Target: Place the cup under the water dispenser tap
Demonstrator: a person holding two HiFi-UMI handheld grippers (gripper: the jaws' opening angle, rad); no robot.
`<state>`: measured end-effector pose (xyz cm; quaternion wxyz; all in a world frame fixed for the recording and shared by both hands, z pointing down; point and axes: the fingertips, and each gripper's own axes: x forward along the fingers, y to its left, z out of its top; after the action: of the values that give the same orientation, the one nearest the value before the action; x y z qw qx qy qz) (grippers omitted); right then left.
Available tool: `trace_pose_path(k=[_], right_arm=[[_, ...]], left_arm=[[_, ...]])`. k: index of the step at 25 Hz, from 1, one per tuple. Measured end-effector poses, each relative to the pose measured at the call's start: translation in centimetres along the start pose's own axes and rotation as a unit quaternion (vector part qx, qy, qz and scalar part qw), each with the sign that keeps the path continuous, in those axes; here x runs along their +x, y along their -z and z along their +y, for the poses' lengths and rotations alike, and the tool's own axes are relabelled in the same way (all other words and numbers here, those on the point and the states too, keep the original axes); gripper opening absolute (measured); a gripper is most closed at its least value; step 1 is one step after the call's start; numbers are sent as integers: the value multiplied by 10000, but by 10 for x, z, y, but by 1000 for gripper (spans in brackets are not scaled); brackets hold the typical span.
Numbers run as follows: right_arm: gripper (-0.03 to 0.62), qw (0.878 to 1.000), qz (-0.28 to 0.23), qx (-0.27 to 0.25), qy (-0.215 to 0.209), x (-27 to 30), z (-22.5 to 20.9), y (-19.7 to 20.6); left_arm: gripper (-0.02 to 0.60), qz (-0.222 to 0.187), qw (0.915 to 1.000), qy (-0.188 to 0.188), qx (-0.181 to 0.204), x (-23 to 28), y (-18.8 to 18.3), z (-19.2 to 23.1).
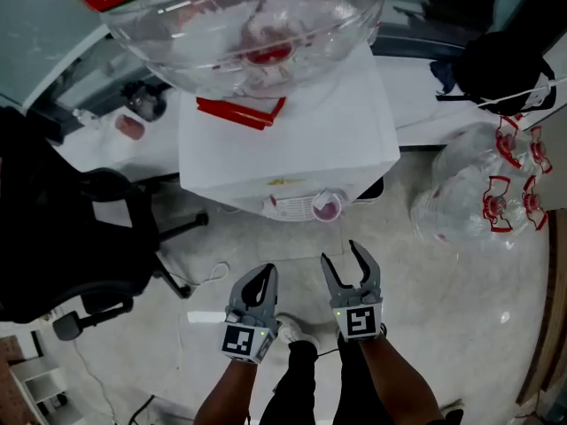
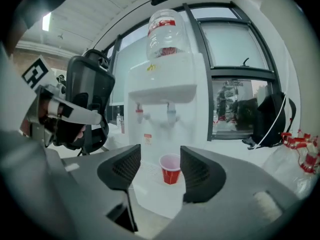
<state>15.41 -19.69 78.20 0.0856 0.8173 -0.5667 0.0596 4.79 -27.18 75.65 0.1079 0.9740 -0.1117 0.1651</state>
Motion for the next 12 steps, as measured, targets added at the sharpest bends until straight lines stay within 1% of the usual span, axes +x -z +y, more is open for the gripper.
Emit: trace_pose_path(k=[1, 3, 5, 7, 9, 12], right_arm=[[236, 10000, -14, 37, 20, -8, 1, -12], [176, 9999, -4, 154, 49, -23, 0, -35], [137, 9998, 10, 188, 58, -39, -1, -62], [88, 9997, -21, 213, 69, -56, -3, -95], [49, 9996, -113, 235, 82, -72, -8, -128], [4, 9996, -239, 145, 89, -87, -22, -174]], left_arm=[[15, -102, 9999, 18, 19, -1, -11, -3], [15, -306, 9995, 46, 102, -5, -33, -9], [15, -331, 9993, 33, 145, -13, -55, -17], [15, -275, 9996, 13, 56, -25, -70, -24], [15, -448, 9990, 32, -77, -36, -84, -32], [15, -708, 9972, 34, -250, -49, -121, -44]])
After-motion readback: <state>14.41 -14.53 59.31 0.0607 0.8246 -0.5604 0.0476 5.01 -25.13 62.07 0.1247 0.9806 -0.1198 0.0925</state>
